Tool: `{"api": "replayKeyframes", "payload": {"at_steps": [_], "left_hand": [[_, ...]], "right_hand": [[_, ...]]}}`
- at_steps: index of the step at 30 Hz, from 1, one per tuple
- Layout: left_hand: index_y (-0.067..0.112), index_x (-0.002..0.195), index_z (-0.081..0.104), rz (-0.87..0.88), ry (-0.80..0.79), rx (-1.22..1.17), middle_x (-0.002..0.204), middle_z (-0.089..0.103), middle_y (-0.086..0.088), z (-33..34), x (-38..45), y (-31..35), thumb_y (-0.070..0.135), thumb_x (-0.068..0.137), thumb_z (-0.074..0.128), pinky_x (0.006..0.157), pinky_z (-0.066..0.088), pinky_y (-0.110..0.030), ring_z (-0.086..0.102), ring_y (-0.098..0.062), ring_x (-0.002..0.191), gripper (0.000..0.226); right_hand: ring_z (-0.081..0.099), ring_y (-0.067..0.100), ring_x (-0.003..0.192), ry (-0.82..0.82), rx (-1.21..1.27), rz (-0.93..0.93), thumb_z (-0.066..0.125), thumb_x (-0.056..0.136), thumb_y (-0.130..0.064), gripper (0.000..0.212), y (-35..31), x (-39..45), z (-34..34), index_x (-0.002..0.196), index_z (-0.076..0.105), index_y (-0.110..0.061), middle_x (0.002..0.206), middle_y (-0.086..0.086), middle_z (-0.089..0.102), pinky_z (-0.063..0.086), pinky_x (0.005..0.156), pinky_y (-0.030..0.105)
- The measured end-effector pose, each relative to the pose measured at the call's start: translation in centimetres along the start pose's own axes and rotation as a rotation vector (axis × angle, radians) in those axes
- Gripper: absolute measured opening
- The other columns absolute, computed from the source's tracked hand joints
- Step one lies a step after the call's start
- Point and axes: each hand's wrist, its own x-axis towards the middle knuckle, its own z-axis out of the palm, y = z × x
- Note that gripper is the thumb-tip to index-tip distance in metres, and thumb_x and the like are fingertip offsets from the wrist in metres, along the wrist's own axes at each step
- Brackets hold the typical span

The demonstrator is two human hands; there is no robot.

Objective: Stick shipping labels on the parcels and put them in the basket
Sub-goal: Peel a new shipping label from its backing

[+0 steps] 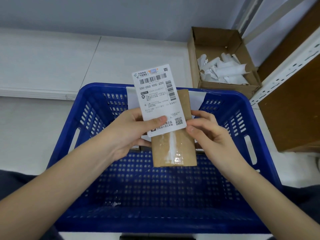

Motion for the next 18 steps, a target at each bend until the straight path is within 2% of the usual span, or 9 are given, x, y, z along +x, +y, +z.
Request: {"api": "replayKeyframes", "payload": {"at_steps": [3,8,13,16,18], "left_hand": [[0.016,0.112,0.069,-0.008,0.011,0.006,0.104,0.074,0.0,0.01,0.01,0.02,0.019,0.078,0.069,0.074,0.06,-0.04,0.071,-0.017,0.094,0.034],[0.015,0.113,0.069,-0.016,0.014,-0.002,0.103,0.074,0.0,0.02,-0.03,-0.02,0.018,0.08,0.069,0.073,0.06,-0.04,0.071,-0.018,0.095,0.033],[0.015,0.113,0.069,-0.022,0.022,0.011,0.104,0.074,0.0,0.11,0.11,-0.19,0.017,0.082,0.069,0.074,0.06,-0.041,0.07,-0.018,0.095,0.031],[0.018,0.112,0.069,-0.006,0.033,0.027,0.102,0.074,0.004,0.29,0.24,-0.37,0.019,0.084,0.069,0.073,0.061,-0.039,0.071,-0.016,0.093,0.028],[0.022,0.111,0.067,0.034,0.063,0.093,0.101,0.074,0.007,0.65,0.32,-0.52,0.022,0.086,0.068,0.07,0.061,-0.033,0.071,-0.011,0.087,0.024]], "right_hand": [[0.041,0.004,0.13,-0.006,-0.003,-0.011,0.06,0.074,-0.038,0.018,0.07,-0.02,-0.01,0.086,0.072,-0.035,0.123,-0.016,0.048,0.044,0.103,0.042],[0.04,0.01,0.132,-0.021,-0.003,-0.025,0.061,0.078,-0.038,0.014,0.1,0.14,-0.04,0.087,0.072,-0.035,0.104,-0.038,0.054,0.044,0.103,0.044],[0.042,0.016,0.131,-0.028,-0.012,-0.032,0.061,0.081,-0.037,0.012,0.24,0.1,-0.05,0.087,0.071,-0.036,0.103,-0.041,0.052,0.045,0.101,0.046],[0.042,0.012,0.13,-0.004,-0.054,-0.056,0.061,0.083,-0.038,0.012,0.48,0.02,0.09,0.088,0.071,-0.034,0.104,-0.041,0.051,0.045,0.102,0.039],[0.041,0.005,0.128,0.039,-0.068,-0.076,0.058,0.079,-0.037,0.015,0.67,-0.08,0.44,0.086,0.07,-0.032,0.108,-0.033,0.051,0.044,0.101,0.025]]}}
